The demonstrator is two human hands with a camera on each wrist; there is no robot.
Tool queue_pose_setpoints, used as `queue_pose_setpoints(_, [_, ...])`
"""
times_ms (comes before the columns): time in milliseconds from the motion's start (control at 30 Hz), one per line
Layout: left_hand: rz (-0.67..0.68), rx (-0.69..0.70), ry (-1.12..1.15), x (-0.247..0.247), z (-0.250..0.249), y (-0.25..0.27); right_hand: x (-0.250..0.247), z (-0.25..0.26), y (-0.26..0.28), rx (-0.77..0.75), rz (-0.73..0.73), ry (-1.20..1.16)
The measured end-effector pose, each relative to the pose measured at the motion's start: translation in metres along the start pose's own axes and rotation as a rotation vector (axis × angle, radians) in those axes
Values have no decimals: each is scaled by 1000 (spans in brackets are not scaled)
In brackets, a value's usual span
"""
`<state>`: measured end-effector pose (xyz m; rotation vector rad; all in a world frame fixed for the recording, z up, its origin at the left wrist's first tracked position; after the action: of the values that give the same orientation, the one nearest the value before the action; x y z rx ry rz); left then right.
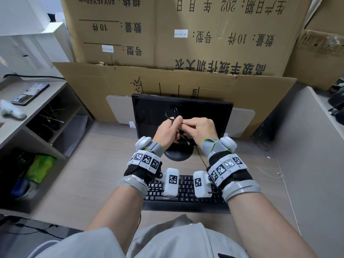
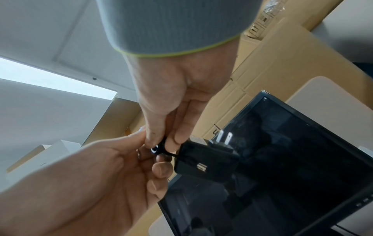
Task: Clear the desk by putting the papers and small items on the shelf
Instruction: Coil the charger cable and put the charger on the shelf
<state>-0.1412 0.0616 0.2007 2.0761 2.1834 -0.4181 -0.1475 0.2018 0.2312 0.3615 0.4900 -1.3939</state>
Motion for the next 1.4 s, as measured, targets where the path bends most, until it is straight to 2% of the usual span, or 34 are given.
queue_pose_setpoints(100, [-67, 10, 25, 1, 4, 3, -1, -1, 3, 74, 24, -142])
queue_pose_setpoints(167, [-85, 9, -1, 0, 4, 3, -5, -3, 5, 89, 20, -139])
queue_pose_setpoints(267, [-113, 14, -177, -5, 3, -1, -19, -8, 4, 142, -59, -74])
queue_pose_setpoints(333, [-94, 34, -256, -4, 4, -1, -27, -9, 0, 186, -98, -121])
queue_pose_setpoints(433, [0, 71, -289, 7, 2, -1, -24, -6, -4, 217, -44, -218])
queue_pose_setpoints(567, [202, 186, -551, 22, -8, 2, -17, -7, -8, 220, 4, 3])
queue_pose_setpoints(767, [316, 175, -798, 31, -10, -1, -24, -13, -12, 317, -12, 117])
queue_pose_setpoints(867, [378, 186, -808, 31, -11, 1, -23, -21, -17, 387, 82, -55])
queue_pose_setpoints(967, [385, 165, -763, 31, -7, 0, -24, -23, -17, 429, 124, -255])
queue_pose_setpoints(1033, [353, 191, -708, 30, -7, 0, -25, -21, -15, 441, 150, -356])
queue_pose_setpoints(1100, [284, 280, -668, 28, -8, -1, -26, -20, -13, 474, 168, -452])
queue_pose_setpoints(1167, [257, 264, -526, 27, -8, 1, -24, -21, -11, 518, 193, -562])
queue_pose_setpoints(1233, [302, 196, -379, 29, -6, 7, -22, -19, -8, 567, 234, -683])
queue_pose_setpoints(1400, [311, 223, -322, 26, -2, 12, -26, -18, -7, 591, 238, -725])
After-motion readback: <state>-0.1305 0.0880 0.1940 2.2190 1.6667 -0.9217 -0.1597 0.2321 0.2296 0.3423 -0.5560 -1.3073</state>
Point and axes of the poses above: each hand's wrist, its own y-axis away from the middle knuckle, its own x-axis out of the palm, z = x × y, the point moved 3 cm from there along -y, towards the middle knuckle, and after that the axes turned 11 degrees about x, right-handed, at the moved point
